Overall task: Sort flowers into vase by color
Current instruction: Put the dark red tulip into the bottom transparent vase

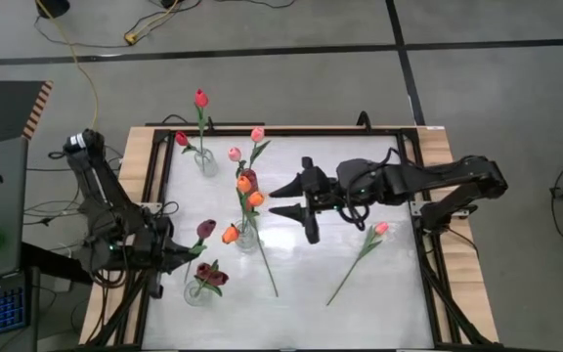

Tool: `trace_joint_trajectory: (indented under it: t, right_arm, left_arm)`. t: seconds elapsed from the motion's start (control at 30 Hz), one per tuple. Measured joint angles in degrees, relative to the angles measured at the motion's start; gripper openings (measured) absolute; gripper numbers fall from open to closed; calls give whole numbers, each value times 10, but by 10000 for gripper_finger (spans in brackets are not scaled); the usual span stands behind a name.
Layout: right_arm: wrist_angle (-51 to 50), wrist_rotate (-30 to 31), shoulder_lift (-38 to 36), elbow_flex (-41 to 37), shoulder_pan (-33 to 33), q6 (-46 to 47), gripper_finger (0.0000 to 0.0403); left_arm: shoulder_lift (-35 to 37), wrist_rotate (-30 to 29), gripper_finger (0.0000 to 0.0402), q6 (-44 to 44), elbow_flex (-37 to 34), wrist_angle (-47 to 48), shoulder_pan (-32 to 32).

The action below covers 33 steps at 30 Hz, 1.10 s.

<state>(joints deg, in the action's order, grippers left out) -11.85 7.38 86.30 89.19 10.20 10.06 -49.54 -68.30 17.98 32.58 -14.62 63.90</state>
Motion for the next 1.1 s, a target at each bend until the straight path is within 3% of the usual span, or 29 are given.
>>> trace_joint_trajectory:
  t: [0.33, 0.83, 1.1]
  right_arm:
    - [-74, 0, -14, 0, 7, 0, 193]
    - [-104, 2, -14, 0, 7, 0, 193]
    - [-104, 2, -14, 0, 7, 1, 193]
  left_arm:
    - [-33, 10, 1, -8, 0, -96, 1]
    - [-83, -29, 0, 14, 0, -111, 0]
    - [-82, -29, 0, -53, 0, -171, 0]
